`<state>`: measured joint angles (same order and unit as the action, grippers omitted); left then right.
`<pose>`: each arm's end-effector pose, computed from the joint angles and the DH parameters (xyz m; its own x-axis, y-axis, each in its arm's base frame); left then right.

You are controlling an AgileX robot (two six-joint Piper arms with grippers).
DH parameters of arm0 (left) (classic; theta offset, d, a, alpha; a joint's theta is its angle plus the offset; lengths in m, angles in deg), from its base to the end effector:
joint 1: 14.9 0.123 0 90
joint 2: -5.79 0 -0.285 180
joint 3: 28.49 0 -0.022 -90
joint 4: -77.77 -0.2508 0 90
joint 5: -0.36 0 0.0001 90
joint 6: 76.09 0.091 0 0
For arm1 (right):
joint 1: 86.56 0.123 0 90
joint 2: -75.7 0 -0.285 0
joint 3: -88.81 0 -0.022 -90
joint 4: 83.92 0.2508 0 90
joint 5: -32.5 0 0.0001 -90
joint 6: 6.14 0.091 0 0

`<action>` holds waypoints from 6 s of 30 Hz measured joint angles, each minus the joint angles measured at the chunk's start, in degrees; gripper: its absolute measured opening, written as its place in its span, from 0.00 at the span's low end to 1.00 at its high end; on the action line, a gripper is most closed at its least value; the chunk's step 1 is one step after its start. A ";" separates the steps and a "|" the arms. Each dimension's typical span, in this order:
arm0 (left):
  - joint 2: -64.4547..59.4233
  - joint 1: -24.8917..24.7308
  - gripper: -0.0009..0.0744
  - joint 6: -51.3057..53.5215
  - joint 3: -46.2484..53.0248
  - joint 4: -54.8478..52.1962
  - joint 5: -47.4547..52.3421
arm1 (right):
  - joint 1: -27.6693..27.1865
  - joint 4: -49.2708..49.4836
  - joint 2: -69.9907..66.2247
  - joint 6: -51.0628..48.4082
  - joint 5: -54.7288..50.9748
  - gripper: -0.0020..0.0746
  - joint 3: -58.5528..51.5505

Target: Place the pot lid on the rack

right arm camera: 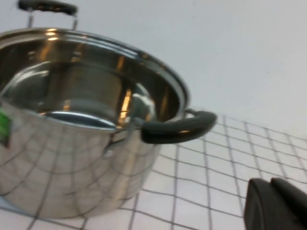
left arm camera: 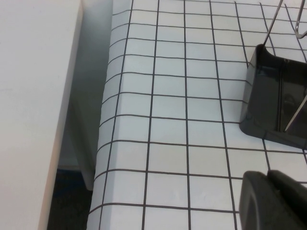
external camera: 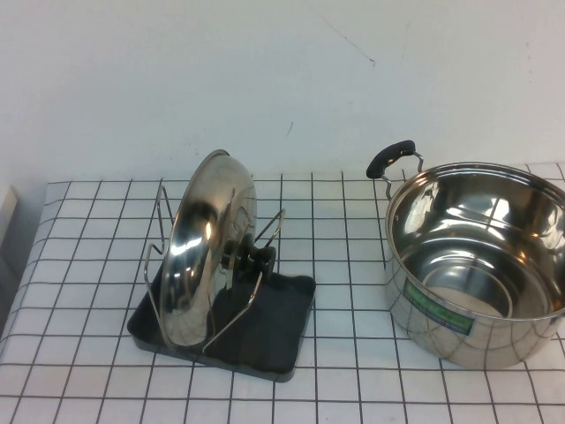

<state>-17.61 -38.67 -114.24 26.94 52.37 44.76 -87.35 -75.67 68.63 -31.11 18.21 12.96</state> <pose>0.0614 0.0028 0.2624 -0.4848 -0.1329 -0.8645 -0.0145 0.9895 -0.1439 0.0536 0.0025 0.1995 -0.1114 -0.2902 -0.9505 -0.0564 0.9567 -0.2855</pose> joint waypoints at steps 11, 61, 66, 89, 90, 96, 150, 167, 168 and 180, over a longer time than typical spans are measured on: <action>0.00 0.00 0.01 0.10 0.00 0.00 0.00 | -7.01 -5.16 0.00 8.25 -5.48 0.02 -2.95; 0.00 0.00 0.01 -0.03 0.00 0.00 0.00 | 2.32 -11.17 0.00 30.06 -6.04 0.02 -2.95; 0.76 0.59 0.01 0.09 1.81 2.49 -2.61 | 2.32 -11.17 0.00 30.06 -6.04 0.02 -2.95; 16.29 22.76 0.01 31.76 23.32 28.26 -36.72 | 2.32 -11.42 0.00 30.06 -6.12 0.02 -2.95; 16.29 22.76 0.01 33.08 23.32 28.36 -35.79 | 2.32 -11.42 0.00 30.06 -6.12 0.02 -2.95; 16.29 22.24 0.01 35.94 23.32 28.61 -26.78 | 2.32 -11.42 0.00 30.06 -6.12 0.02 -2.95; 16.29 26.77 0.01 38.15 23.32 42.98 -26.13 | 2.45 -11.42 0.00 30.06 -6.12 0.02 -2.95; 16.29 26.77 0.01 38.15 23.22 40.37 -25.38 | 2.45 -11.42 0.00 30.06 -6.12 0.02 -2.95; 16.29 26.77 0.01 38.15 23.22 40.26 -25.29 | 2.45 -11.42 0.00 30.06 -6.12 0.02 -2.95; 16.29 26.77 0.01 38.15 23.15 40.17 -25.29 | 2.45 -11.42 0.00 30.06 -6.12 0.02 -2.95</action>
<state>-1.32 -11.90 -76.09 50.10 92.54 19.47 -84.90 -87.08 68.63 -1.06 12.08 10.01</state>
